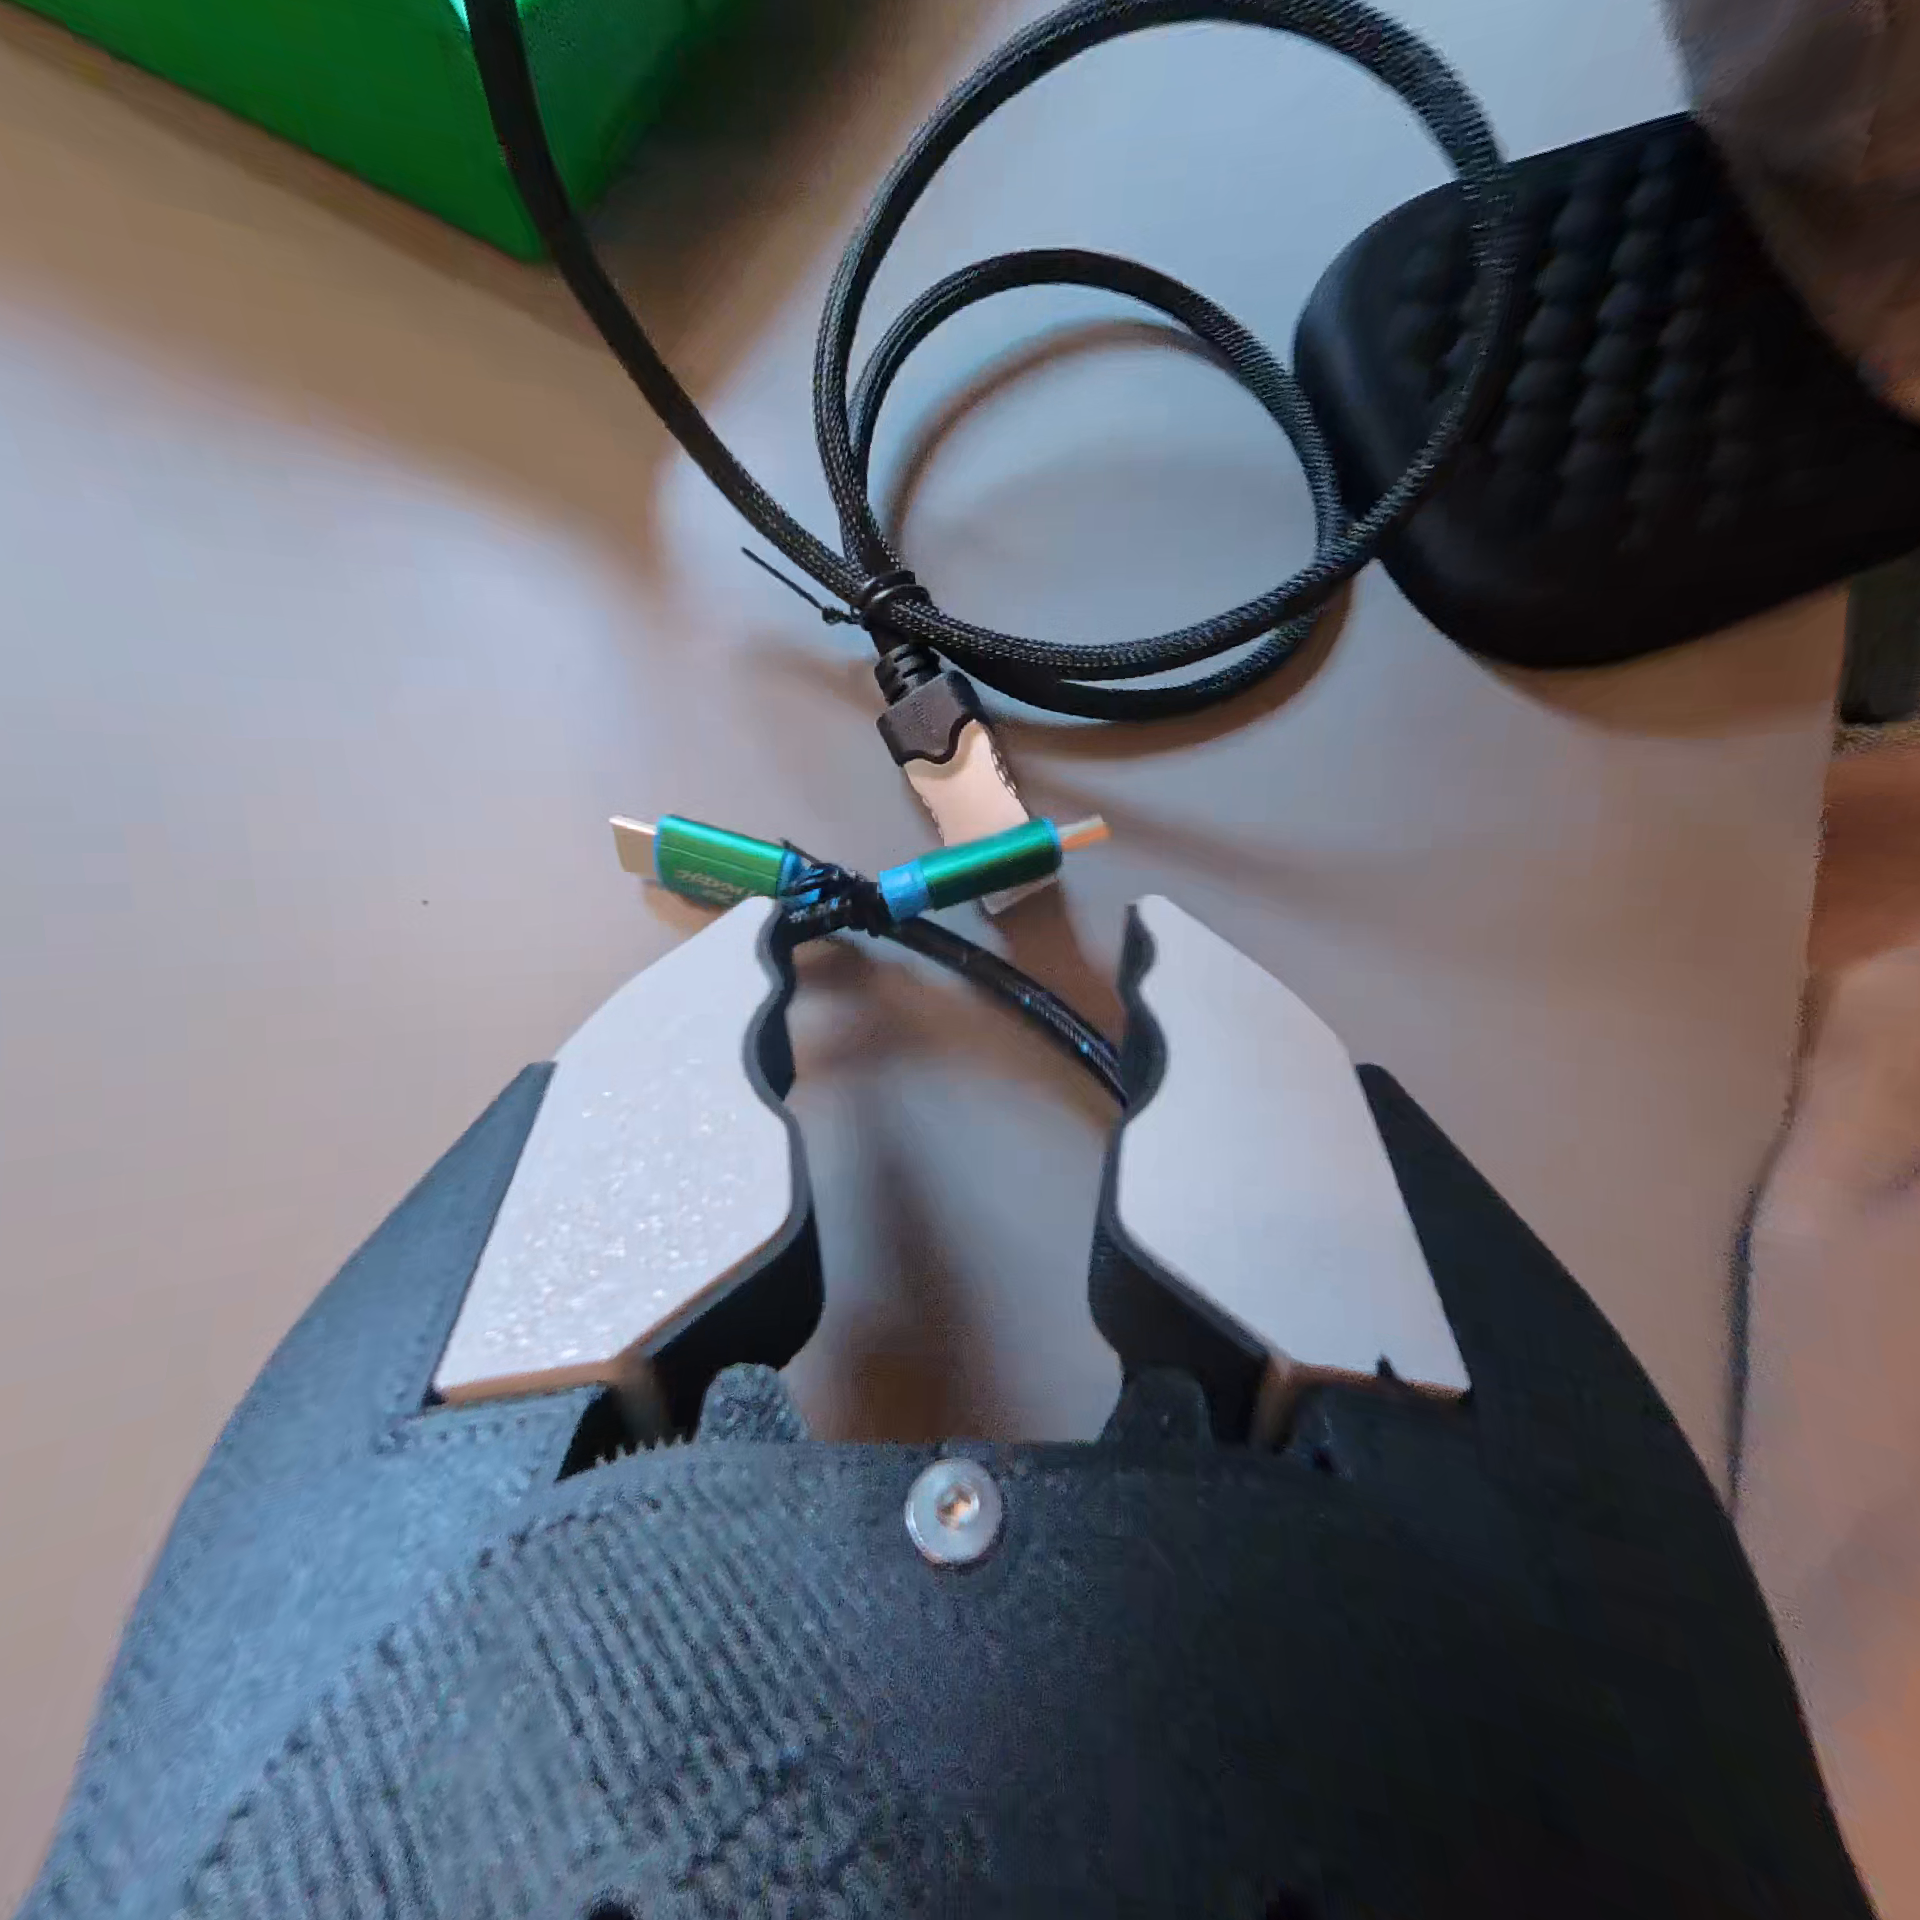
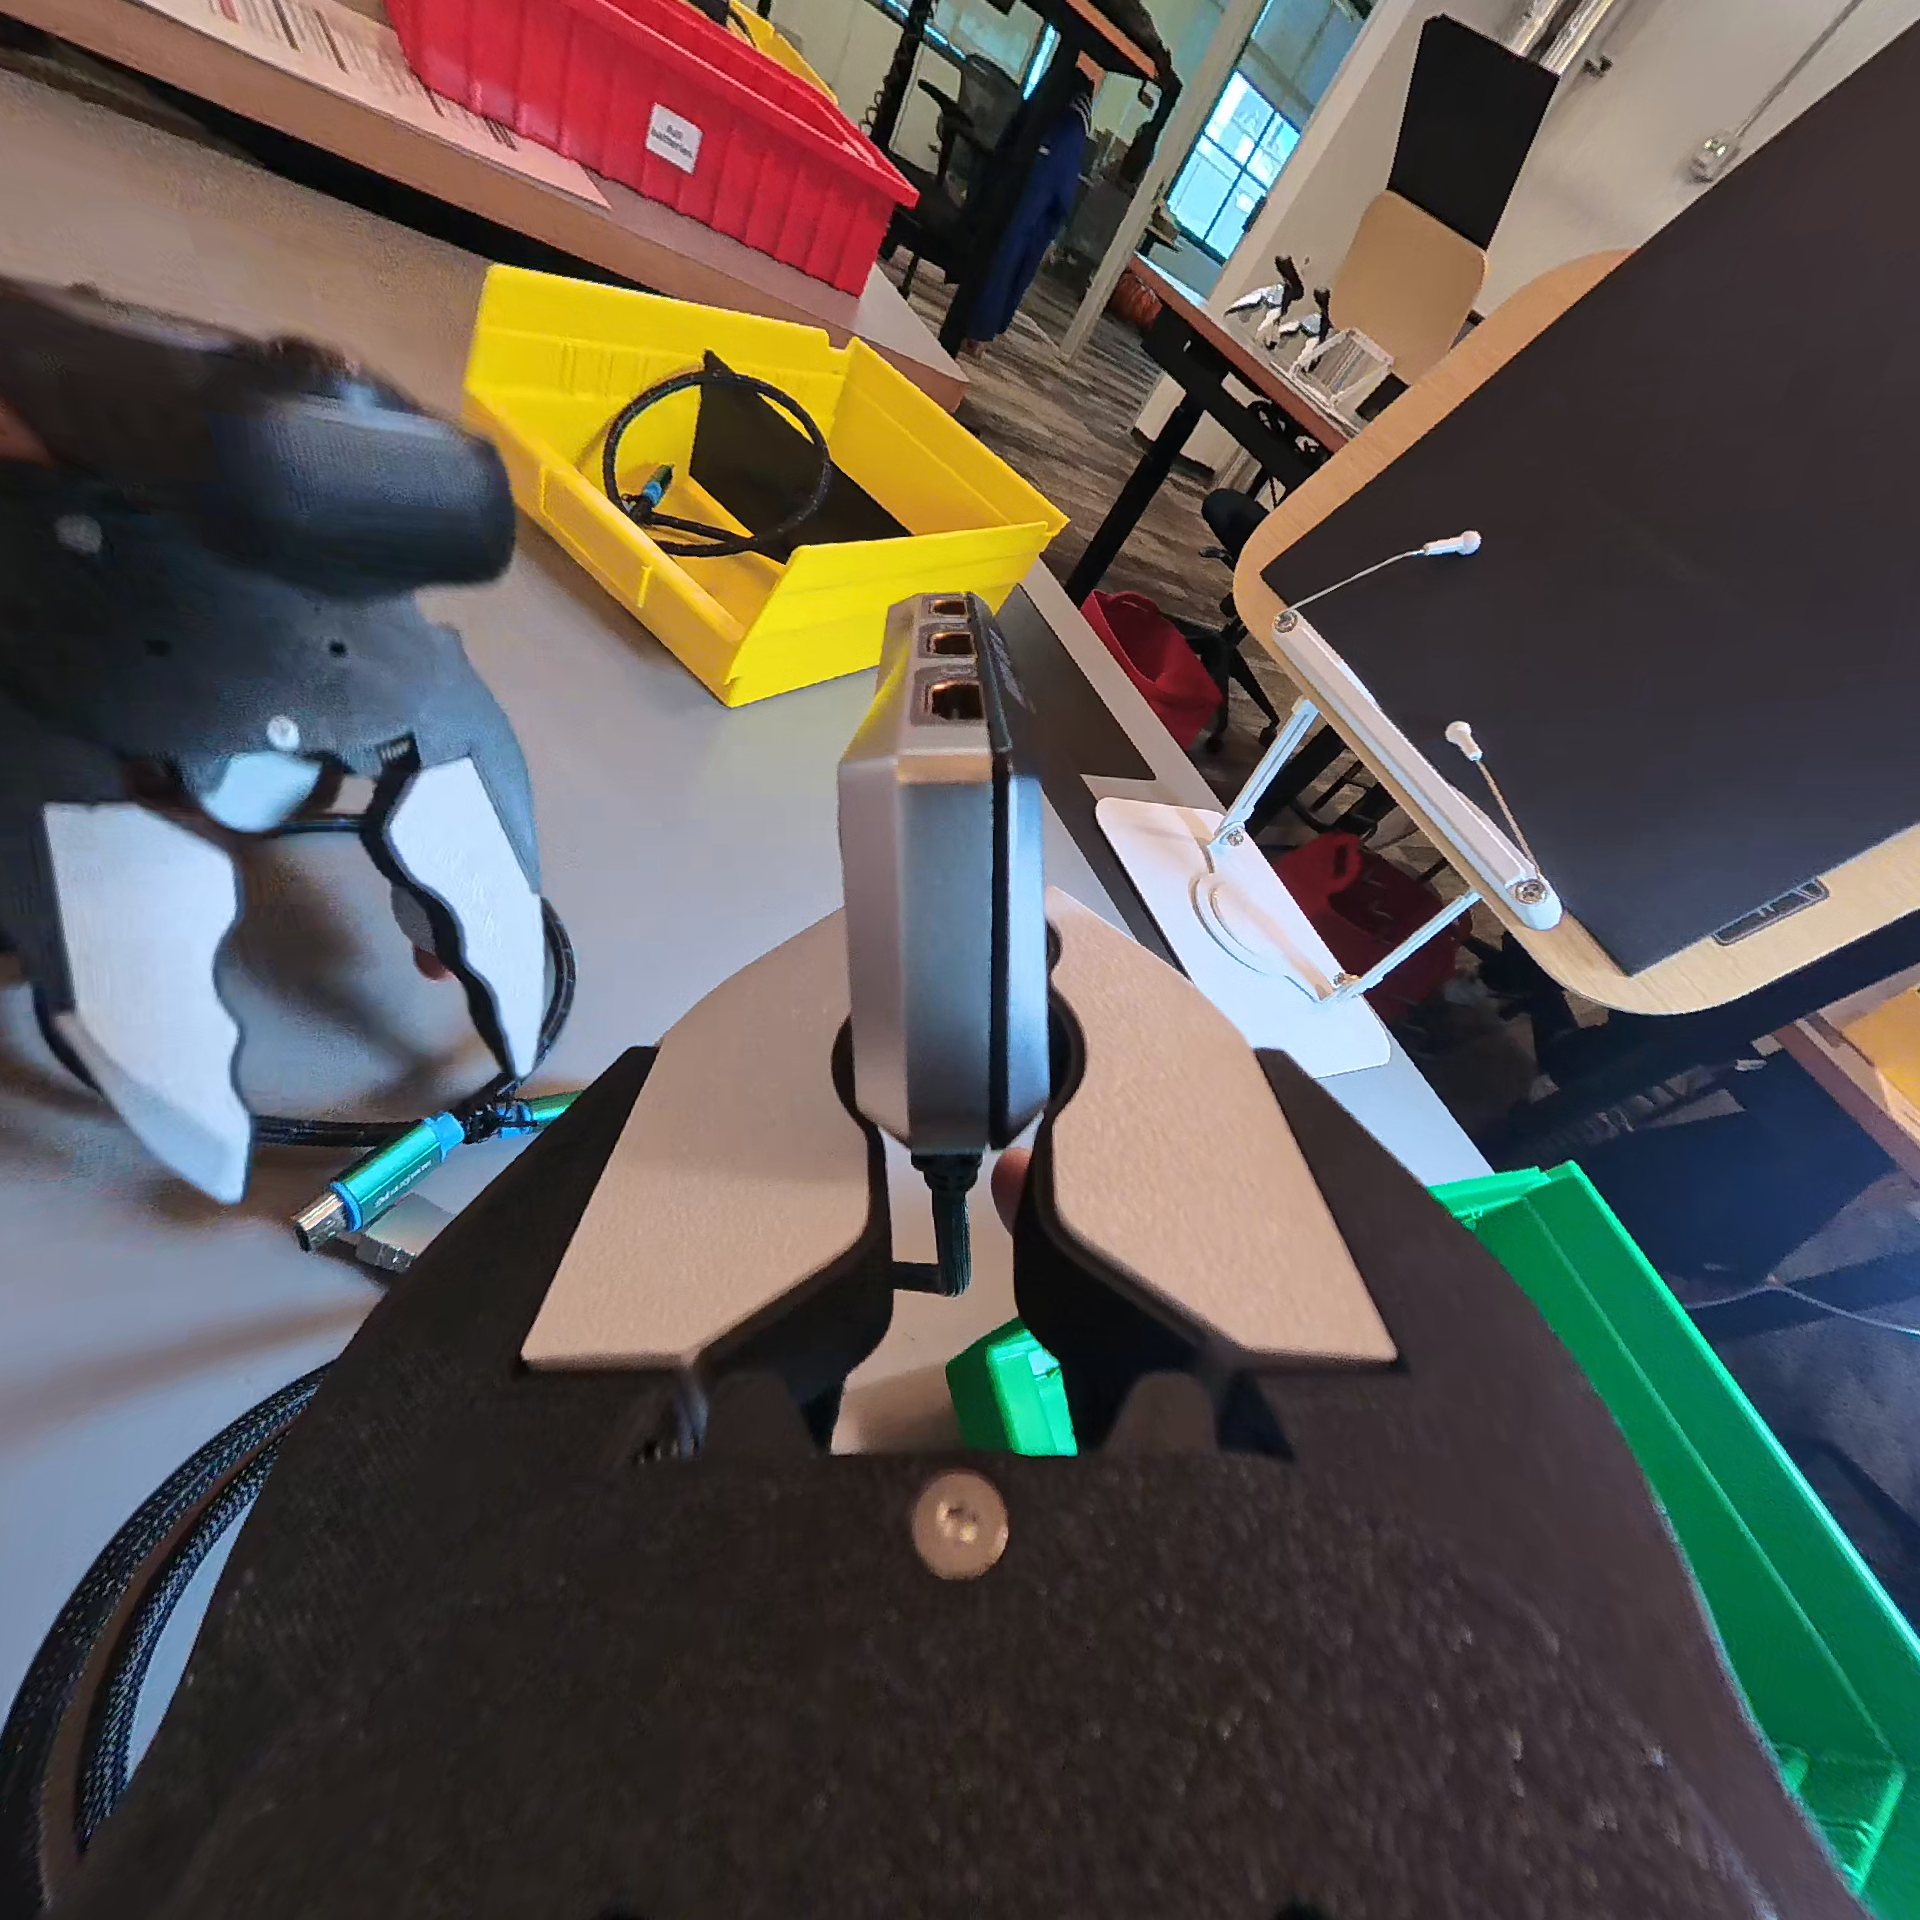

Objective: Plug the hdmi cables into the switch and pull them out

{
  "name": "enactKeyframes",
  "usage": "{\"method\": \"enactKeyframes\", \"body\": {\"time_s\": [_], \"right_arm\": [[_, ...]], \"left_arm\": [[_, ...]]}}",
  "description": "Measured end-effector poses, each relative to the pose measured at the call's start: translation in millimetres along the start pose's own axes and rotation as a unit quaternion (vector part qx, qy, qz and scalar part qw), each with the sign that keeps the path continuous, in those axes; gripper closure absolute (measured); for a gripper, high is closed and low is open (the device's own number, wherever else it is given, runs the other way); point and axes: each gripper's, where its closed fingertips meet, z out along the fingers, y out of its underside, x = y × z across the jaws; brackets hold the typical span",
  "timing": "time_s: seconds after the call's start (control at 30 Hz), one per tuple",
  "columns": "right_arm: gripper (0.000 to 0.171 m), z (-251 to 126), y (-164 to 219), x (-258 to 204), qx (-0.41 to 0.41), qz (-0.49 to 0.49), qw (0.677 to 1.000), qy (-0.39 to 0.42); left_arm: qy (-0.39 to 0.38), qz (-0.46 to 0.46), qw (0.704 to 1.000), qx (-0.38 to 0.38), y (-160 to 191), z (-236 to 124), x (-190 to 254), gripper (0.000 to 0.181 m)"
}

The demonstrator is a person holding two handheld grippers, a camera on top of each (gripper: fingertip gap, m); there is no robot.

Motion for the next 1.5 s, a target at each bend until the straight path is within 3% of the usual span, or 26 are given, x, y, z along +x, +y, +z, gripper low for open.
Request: {"method": "enactKeyframes", "body": {"time_s": [0.1, 0.23, 0.37, 0.6, 0.67, 0.77, 0.87, 1.0, 1.07, 1.13, 1.27, 1.37, 1.5], "right_arm": [[0.149, 0, 0, -1, -0.004, -0.002, 1.0, 0.004], [0.148, -1, -1, -1, -0.004, -0.006, 1.0, 0.004], [0.148, -3, 2, 0, -0.007, -0.005, 1.0, 0.004], [0.148, -3, 4, 1, -0.001, 0.006, 1.0, -0.001], [0.148, -2, 5, 0, -0.003, 0.006, 1.0, -0.001], [0.149, -1, 4, -1, -0.004, 0.002, 1.0, -0.001], [0.148, 1, 5, -2, -0.008, 0.0, 1.0, 0.0], [0.148, 3, 5, -4, -0.016, -0.005, 1.0, 0.002], [0.148, 4, 2, -7, -0.014, -0.01, 1.0, 0.0], [0.149, 3, -1, -10, -0.014, -0.017, 1.0, 0.001], [0.148, 1, -2, -12, -0.018, -0.034, 0.999, 0.005], [0.148, 2, 1, -12, -0.016, -0.035, 0.999, 0.002], [0.148, 2, 2, -13, -0.002, -0.065, 0.998, 0.008]], "left_arm": [[-0.03, -0.031, 0.999, -0.018, 3, 14, -8, 0.1], [-0.093, 0.037, 0.994, -0.05, 9, 20, -23, 0.11], [-0.044, 0.145, 0.985, -0.077, 16, 12, -13, 0.126], [0.073, 0.291, 0.948, -0.105, 63, -38, 1, 0.129], [0.119, 0.222, 0.963, -0.097, 72, -56, 7, 0.124], [0.118, 0.069, 0.991, -0.012, 52, -74, 5, 0.121], [0.024, -0.043, 0.999, 0.007, 51, -79, -9, 0.119], [-0.066, -0.044, 0.996, -0.029, 65, -59, 11, 0.104], [-0.115, -0.065, 0.991, -0.024, 66, -49, -2, 0.113], [-0.111, -0.084, 0.99, -0.031, 68, -39, -11, 0.13], [-0.104, -0.048, 0.991, -0.063, 67, -32, -24, 0.157], [-0.086, 0.009, 0.994, -0.072, 63, -30, -29, 0.16], [-0.18, 0.124, 0.971, -0.1, 56, -43, -70, 0.168]]}}
